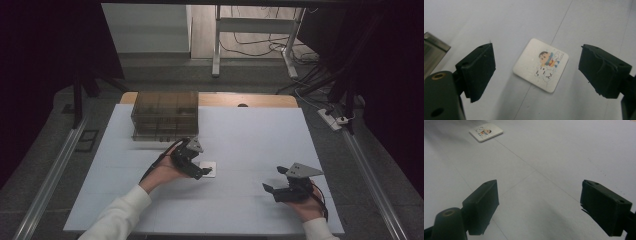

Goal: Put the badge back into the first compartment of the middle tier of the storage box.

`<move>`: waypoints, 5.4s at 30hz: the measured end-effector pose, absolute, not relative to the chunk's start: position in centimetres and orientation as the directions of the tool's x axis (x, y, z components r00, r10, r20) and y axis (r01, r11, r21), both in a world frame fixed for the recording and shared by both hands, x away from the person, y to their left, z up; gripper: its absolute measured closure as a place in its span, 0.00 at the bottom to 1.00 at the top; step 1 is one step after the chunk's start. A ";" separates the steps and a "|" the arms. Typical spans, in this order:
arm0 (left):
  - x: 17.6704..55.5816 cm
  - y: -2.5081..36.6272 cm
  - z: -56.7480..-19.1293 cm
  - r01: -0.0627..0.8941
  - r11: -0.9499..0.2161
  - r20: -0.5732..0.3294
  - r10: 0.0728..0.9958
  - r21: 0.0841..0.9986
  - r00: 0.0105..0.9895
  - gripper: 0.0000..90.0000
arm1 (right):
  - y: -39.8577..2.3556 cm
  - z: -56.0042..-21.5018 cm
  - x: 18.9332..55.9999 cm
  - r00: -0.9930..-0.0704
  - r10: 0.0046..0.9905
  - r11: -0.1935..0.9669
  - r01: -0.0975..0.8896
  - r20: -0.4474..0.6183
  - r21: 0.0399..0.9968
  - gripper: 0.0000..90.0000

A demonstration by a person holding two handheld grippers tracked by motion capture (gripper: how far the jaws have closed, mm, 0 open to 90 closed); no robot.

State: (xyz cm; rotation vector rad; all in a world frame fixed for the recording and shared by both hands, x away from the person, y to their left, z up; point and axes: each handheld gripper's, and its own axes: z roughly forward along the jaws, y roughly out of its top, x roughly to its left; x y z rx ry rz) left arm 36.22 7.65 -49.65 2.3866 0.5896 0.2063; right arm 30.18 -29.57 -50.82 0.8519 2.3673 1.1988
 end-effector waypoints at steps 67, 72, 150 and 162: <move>37.0 5.9 -50.8 0.264 -0.770 0.001 0.325 0.580 0.946 0.37 | -29.2 -51.2 30.2 -0.768 0.640 0.427 0.374 0.016 0.823 0.17; 36.7 6.2 -50.4 0.264 -0.757 0.005 0.332 0.597 0.943 0.37 | -29.2 -51.2 30.2 -0.768 0.640 0.425 0.374 0.018 0.824 0.17; 38.7 22.5 -42.8 0.412 -0.477 0.003 0.656 0.776 0.754 0.37 | -29.2 -51.2 30.3 -0.763 0.646 0.423 0.385 0.025 0.820 0.17; 39.2 24.7 -43.0 0.444 -0.449 -0.007 0.698 0.775 0.716 0.37 | -29.2 -51.2 30.3 -0.761 0.648 0.424 0.388 0.025 0.818 0.17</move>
